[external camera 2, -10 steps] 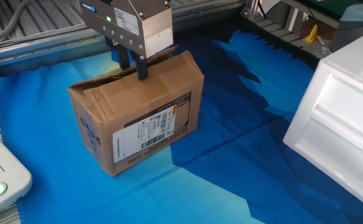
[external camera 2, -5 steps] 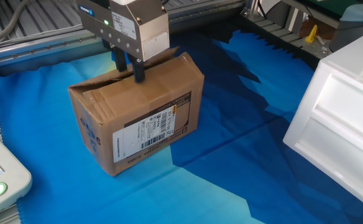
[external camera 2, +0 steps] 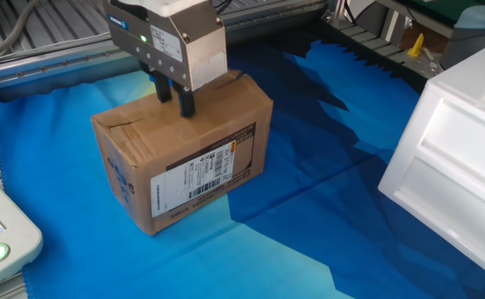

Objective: Cover the box

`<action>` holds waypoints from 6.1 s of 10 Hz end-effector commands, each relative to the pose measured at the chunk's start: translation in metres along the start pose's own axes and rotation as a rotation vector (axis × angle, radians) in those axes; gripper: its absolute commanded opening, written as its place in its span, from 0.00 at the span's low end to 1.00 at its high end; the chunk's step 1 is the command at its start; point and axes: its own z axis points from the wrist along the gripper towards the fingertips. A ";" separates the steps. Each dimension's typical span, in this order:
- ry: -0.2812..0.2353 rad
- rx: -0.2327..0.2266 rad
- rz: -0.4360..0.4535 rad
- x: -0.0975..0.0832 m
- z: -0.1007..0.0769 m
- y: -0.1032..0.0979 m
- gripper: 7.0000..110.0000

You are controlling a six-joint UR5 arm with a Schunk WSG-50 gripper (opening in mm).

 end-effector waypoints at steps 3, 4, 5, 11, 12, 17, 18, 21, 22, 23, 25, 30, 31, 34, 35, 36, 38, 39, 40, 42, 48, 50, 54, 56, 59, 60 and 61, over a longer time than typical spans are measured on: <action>0.011 0.008 0.045 0.001 0.006 -0.002 0.15; 0.009 0.006 0.046 0.000 0.008 -0.001 0.15; 0.006 0.005 0.046 -0.001 0.009 -0.001 0.15; 0.001 0.007 0.049 -0.004 0.010 0.001 0.00; 0.001 0.013 0.047 -0.004 0.008 -0.001 0.00; -0.006 0.023 0.044 -0.005 0.009 -0.006 0.00; -0.006 0.023 0.044 -0.005 0.009 -0.006 0.00; -0.002 0.029 0.045 -0.004 0.008 -0.007 0.00; 0.000 0.030 0.043 -0.004 0.008 -0.007 0.00; 0.000 0.030 0.043 -0.004 0.007 -0.007 0.00; -0.001 0.026 0.042 -0.004 0.007 -0.006 0.00; 0.001 0.013 0.030 -0.004 0.007 -0.003 0.00; -0.005 0.014 0.030 -0.006 0.007 -0.003 0.00; -0.020 0.010 0.034 -0.010 0.006 -0.002 0.00; -0.020 0.010 0.034 -0.010 0.006 -0.002 0.00; -0.020 0.011 0.034 -0.010 0.006 -0.002 0.00; -0.022 0.008 0.035 -0.011 0.006 -0.001 0.00; -0.021 0.010 0.034 -0.011 0.006 -0.002 0.00; -0.023 0.009 0.034 -0.011 0.006 -0.001 0.00; -0.026 0.008 0.032 -0.012 0.006 -0.001 0.00; -0.032 0.010 0.029 -0.013 0.006 -0.002 0.00; -0.035 0.011 0.030 -0.014 0.006 -0.003 0.00; -0.035 0.012 0.030 -0.014 0.007 -0.003 0.00; -0.035 0.014 0.029 -0.014 0.006 -0.004 0.00; -0.034 0.020 0.031 -0.014 0.007 -0.005 0.00; -0.034 0.021 0.031 -0.014 0.007 -0.006 0.00; -0.035 0.021 0.033 -0.015 0.007 -0.006 0.00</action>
